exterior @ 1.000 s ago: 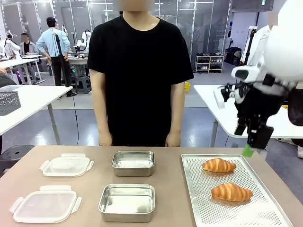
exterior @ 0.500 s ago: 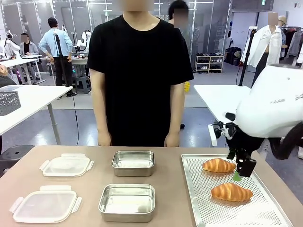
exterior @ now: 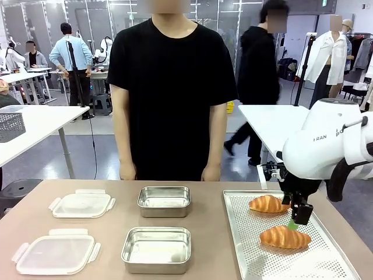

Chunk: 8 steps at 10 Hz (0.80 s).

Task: Place the bread into the airtight container.
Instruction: Pick up a Butter Roll and place it into an empty Airtight Container.

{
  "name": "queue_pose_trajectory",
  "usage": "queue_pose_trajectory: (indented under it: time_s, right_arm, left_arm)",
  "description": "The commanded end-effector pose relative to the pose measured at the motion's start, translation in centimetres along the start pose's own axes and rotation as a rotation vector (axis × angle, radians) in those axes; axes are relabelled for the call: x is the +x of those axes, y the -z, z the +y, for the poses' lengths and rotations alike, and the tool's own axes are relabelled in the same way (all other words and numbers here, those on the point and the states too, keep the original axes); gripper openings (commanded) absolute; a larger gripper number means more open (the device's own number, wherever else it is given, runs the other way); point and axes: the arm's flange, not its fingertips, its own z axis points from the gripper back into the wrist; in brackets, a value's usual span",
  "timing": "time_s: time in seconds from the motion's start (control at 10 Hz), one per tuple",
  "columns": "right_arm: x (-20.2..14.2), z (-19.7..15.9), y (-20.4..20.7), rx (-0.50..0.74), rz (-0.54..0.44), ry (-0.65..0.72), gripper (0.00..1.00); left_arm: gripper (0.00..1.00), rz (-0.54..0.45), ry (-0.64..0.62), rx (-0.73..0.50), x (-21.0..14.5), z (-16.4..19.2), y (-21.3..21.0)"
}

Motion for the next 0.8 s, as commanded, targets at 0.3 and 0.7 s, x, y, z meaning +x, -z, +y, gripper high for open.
queue_pose_trajectory:
  time_s: [0.3, 0.7]
  right_arm:
    - [0.9, 0.6, 0.1, 0.0, -0.005, -0.028, 1.0]
    - [1.1, -0.2, 1.2, -0.002, 0.059, -0.035, 1.0]
  left_arm:
    - [1.0, 0.009, 0.001, -0.003, 0.2, 0.1, -0.3]
    - [1.0, 0.009, 0.001, -0.003, 0.2, 0.1, -0.3]
